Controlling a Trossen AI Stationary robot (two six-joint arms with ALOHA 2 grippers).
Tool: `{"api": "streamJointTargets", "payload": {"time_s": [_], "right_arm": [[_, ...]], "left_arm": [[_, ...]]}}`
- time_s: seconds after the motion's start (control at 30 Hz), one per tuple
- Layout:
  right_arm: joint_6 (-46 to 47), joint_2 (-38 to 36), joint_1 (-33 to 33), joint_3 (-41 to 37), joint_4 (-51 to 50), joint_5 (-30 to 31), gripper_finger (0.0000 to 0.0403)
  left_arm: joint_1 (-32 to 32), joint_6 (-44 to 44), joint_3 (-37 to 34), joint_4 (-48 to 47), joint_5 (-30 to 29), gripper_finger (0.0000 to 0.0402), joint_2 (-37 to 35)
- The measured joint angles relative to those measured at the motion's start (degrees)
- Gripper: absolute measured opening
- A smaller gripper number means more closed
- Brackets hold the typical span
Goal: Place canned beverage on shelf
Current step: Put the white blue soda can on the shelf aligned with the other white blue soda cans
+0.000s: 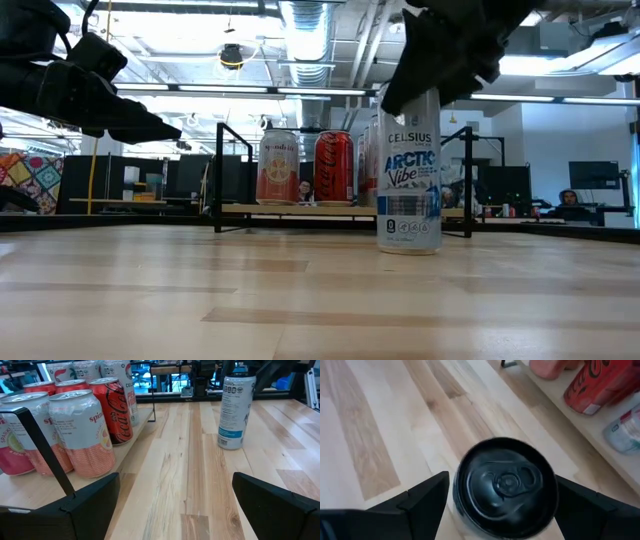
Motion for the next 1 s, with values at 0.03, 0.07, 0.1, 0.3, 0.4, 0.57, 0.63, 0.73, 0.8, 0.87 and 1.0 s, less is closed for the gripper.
{"api": "streamJointTargets", "payload": {"time_s": [0.03, 0.07, 0.1, 0.3, 0.4, 0.57, 0.63, 0.73, 0.8, 0.87, 1.0], "right_arm": [[-0.4, -0.1, 0.0, 0.0, 0.4, 0.0, 0.0345], [-0.9, -0.3, 0.0, 0.0, 0.7, 0.0, 0.0345], [-1.3, -0.4, 0.0, 0.0, 1.3, 0.0, 0.0345], [-1.1, -0.4, 0.0, 0.0, 2.4, -0.6, 0.0342], [-0.6, -0.4, -0.4, 0.0, 2.3, -1.7, 0.0326], [-0.4, -0.5, -0.8, 0.0, 2.3, -2.5, 0.0289], [-1.5, -1.3, -0.8, 0.0, 1.9, -4.0, 0.0283], [-3.4, -3.3, -1.5, -0.1, 1.1, -6.3, 0.0283], [-4.3, -6.4, -1.8, -0.1, -1.8, -6.8, 0.0283], [-5.1, -10.0, -2.5, -0.1, -5.5, -6.3, 0.0283], [-9.1, -18.4, -5.9, -2.5, -8.0, -6.3, 0.0283]], "left_arm": [[0.0, 0.0, 0.0, 0.0, 0.0, 0.0373, 0.0], [0.0, 0.0, 0.0, 0.0, 0.0, 0.0373, 0.0], [0.0, 0.0, 0.0, 0.0, 0.0, 0.0373, 0.0], [0.0, 0.0, 0.0, 0.0, 0.0, 0.0373, 0.0], [0.0, 0.0, 0.0, 0.0, 0.0, 0.0373, 0.0], [0.0, 0.0, 0.0, 0.0, 0.0, 0.0373, 0.0], [0.0, 0.0, 0.0, 0.0, 0.0, 0.0373, 0.0], [0.0, 0.0, 0.0, 0.0, 0.0, 0.0373, 0.0], [0.0, 0.0, 0.0, 0.0, 0.0, 0.0373, 0.0], [0.0, 0.0, 0.0, 0.0, 0.0, 0.0373, 0.0], [0.0, 0.0, 0.0, 0.0, 0.0, 0.0373, 0.0]]}}
